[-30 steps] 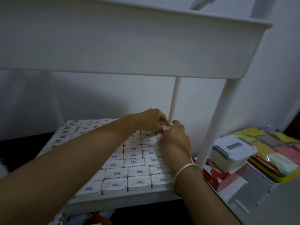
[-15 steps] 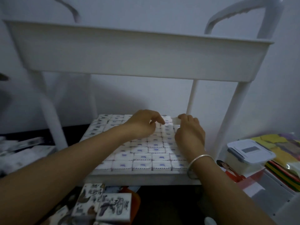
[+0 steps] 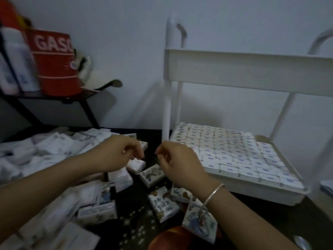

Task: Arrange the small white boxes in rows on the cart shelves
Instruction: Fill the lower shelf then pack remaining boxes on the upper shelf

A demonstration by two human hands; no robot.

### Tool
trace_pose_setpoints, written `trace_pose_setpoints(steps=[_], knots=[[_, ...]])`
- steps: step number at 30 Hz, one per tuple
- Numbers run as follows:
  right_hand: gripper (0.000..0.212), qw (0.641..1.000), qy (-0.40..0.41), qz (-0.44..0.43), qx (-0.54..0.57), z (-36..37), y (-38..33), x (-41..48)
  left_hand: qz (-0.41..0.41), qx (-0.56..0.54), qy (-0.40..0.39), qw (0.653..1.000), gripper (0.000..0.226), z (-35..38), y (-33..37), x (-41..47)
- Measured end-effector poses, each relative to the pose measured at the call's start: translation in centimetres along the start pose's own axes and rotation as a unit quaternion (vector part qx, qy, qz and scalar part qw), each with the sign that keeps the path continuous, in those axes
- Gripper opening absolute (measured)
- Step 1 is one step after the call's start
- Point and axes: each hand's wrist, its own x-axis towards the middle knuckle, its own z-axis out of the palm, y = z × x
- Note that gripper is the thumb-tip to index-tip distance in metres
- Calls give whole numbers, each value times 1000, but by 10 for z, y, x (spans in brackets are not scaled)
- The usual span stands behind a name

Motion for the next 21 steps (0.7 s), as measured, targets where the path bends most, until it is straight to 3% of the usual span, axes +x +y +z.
trace_pose_setpoints(steps=[4,6,12,17,21], knots=[[36,997,-59,23,48,44,-20,27,-68,8,89,994,38,-13,-34,-2],[42,994,-87,52,30,60,-20,41,-101,21,96,990,31,-7,-41,9],[31,984,-138,84,-76,89,-13,61,-121,146,35,981,32,5,-56,48],[42,967,-218,100,-88,101,-12,66,-162,96,37,981,40,13,-68,70],[35,969,-212,123,-26,98,-12,66,-158,112,-51,980,58,24,-66,72]])
